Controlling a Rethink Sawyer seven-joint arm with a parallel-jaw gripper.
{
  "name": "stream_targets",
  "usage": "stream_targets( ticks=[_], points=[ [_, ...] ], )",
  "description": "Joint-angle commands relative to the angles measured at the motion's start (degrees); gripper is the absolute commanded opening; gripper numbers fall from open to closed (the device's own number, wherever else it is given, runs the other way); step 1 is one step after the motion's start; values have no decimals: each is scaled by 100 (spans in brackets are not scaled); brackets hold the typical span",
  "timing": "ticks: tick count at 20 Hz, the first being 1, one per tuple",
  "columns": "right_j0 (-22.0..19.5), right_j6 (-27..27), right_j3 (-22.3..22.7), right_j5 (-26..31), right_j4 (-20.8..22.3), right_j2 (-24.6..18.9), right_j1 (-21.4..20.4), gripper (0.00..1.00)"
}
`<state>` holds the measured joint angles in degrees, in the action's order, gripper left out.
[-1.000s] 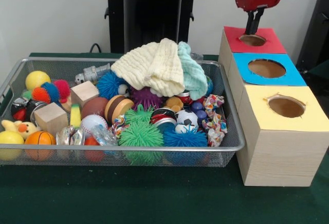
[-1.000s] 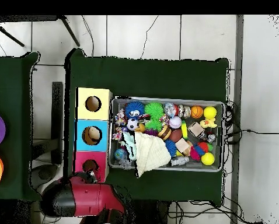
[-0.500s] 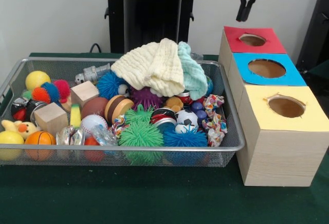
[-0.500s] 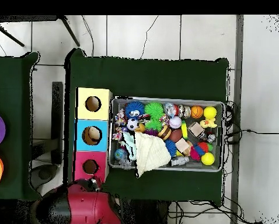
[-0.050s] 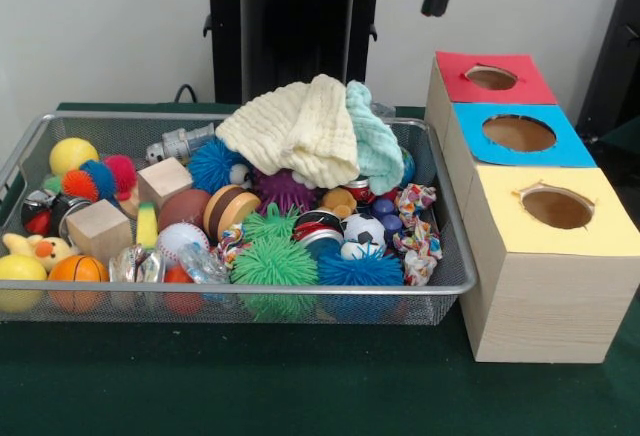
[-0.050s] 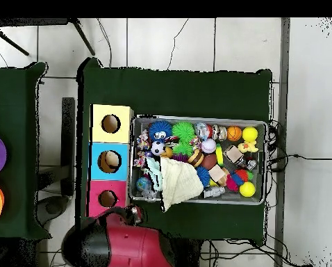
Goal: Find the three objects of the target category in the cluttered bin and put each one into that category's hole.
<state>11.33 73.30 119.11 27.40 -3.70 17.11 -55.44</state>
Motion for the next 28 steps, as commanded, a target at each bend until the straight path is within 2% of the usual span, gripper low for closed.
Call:
stream_targets(
  ticks=[1, 5, 10, 15, 21, 28],
  points=[
    [-1123, -555, -102, 452, 415, -537, -501, 0],
    [-2030, -1191, 55, 407, 497, -1032, -701, 0],
    [-3137, -1727, 173, 382, 782, -1689, -793, 0],
    [-4301, -2275, 16, 608, 1064, -2429, -747, 0],
    [-5282, -2549, -379, 942, 1488, -3147, -556, 0],
    [-5878, -2468, -686, 1059, 1893, -3746, -219, 0]
  ],
)
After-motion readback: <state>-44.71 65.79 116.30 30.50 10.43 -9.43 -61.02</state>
